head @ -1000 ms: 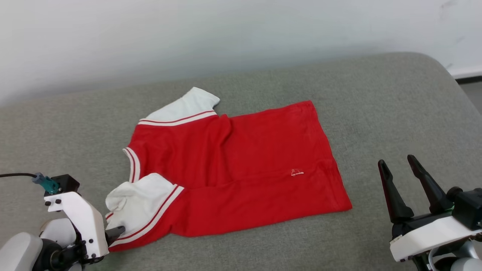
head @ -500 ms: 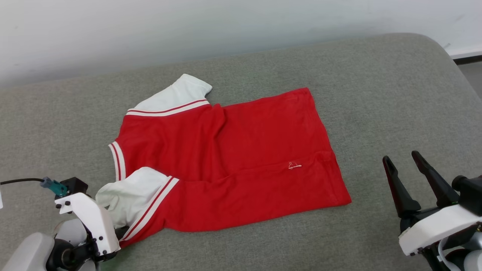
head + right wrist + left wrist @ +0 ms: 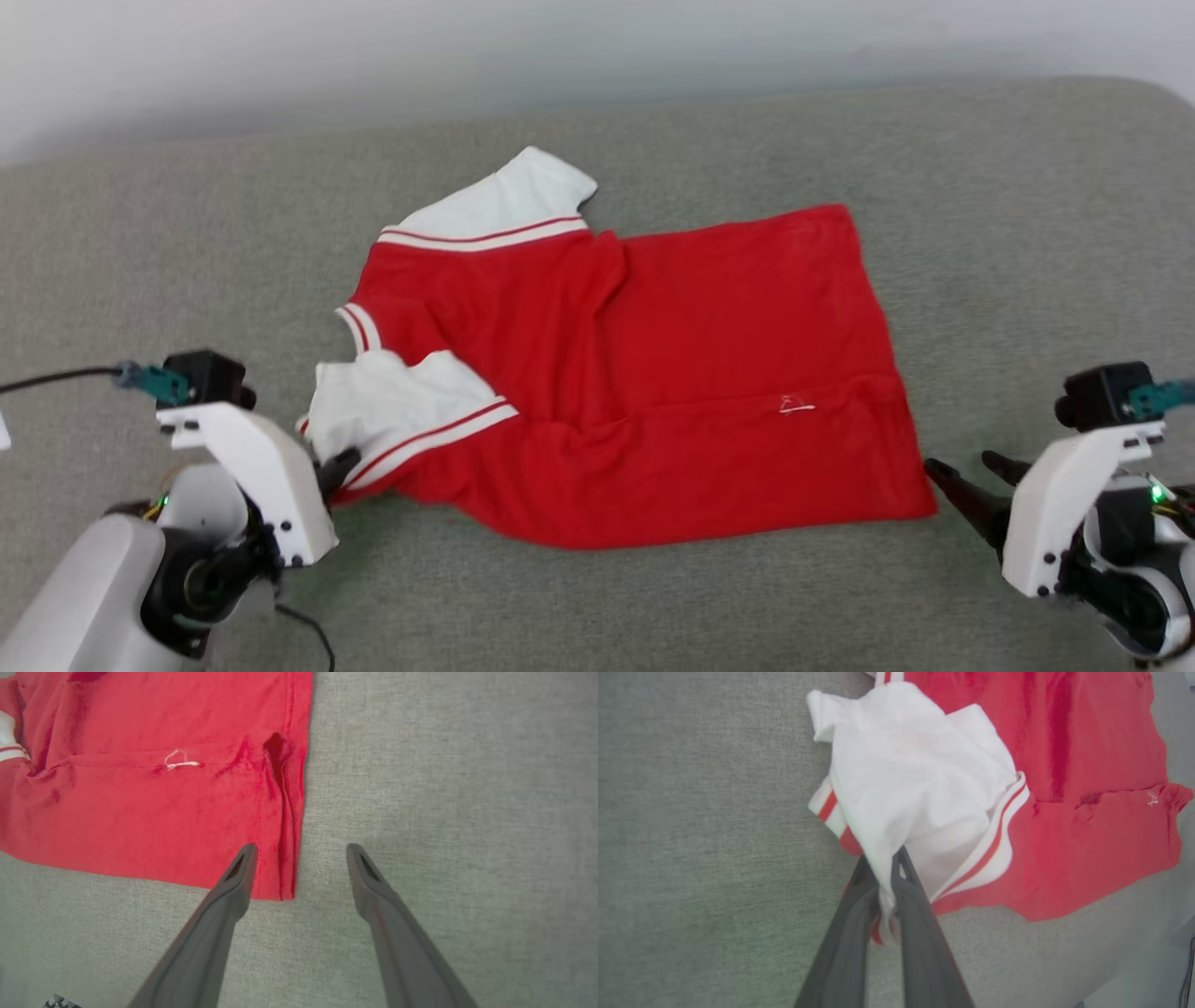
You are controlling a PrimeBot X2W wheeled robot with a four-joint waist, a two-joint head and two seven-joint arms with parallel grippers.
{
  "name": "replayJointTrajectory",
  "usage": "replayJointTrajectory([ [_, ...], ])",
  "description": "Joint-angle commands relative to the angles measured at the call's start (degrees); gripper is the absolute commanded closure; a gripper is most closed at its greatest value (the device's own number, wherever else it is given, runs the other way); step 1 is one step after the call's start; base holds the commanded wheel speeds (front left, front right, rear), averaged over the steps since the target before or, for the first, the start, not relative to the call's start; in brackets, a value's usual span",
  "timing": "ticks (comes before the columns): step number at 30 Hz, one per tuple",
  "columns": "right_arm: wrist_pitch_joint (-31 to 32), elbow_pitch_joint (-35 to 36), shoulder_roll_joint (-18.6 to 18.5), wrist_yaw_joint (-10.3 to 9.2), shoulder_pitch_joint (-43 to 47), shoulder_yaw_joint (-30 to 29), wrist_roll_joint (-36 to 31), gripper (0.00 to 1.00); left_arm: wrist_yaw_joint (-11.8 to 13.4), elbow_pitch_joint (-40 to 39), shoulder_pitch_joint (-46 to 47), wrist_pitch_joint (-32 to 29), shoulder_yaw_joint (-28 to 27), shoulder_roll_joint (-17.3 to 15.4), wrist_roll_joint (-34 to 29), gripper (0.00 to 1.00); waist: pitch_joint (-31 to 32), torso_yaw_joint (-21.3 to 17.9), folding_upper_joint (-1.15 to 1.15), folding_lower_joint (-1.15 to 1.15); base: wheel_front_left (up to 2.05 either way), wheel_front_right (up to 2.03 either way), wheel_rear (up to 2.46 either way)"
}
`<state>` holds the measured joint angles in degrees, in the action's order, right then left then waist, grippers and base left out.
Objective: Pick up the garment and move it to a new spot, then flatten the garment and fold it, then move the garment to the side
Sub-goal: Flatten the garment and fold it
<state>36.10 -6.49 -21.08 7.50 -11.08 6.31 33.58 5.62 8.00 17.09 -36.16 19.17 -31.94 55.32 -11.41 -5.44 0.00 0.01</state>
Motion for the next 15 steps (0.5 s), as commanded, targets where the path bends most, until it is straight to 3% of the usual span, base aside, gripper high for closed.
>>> replayJointTrajectory([
  [1, 1.55, -1.12, -0.09, -0.02, -1.98, 0.49, 0.94, 0.0, -0.12, -1.1, 1.42, -0.12, 0.08, 0.21, -0.08, 1.0, -2.29, 1.87, 0.0, -0.01, 0.0, 0.0, 0.0],
  [11, 8.01, -12.36, 2.62, -0.02, -7.21, 5.58, 4.11, 0.0, 1.78, -5.39, 3.78, -0.3, 1.83, 0.94, -2.68, 1.0, -6.38, 4.73, 0.0, -0.01, 0.0, 0.0, 0.0],
  [12, 8.51, -13.12, 3.08, -0.01, -7.15, 6.24, 4.75, 0.66, 1.82, -5.49, 3.54, -0.23, 1.91, 1.0, -2.67, 1.0, -6.35, 4.77, 0.0, -0.01, 0.0, 0.0, 0.0],
  [13, 8.81, -13.51, 3.43, 0.01, -7.15, 6.73, 5.31, 1.0, 1.95, -5.48, 3.2, -0.34, 1.97, 0.99, -2.62, 1.0, -6.31, 4.75, 0.0, -0.01, 0.0, 0.0, 0.0],
  [15, 8.59, -13.93, 3.13, 0.06, -7.55, 7.39, 5.92, 1.0, 2.15, -5.41, 2.6, -0.35, 1.93, 0.84, -2.48, 1.0, -5.95, 4.58, 0.0, -0.01, 0.0, 0.0, 0.0],
])
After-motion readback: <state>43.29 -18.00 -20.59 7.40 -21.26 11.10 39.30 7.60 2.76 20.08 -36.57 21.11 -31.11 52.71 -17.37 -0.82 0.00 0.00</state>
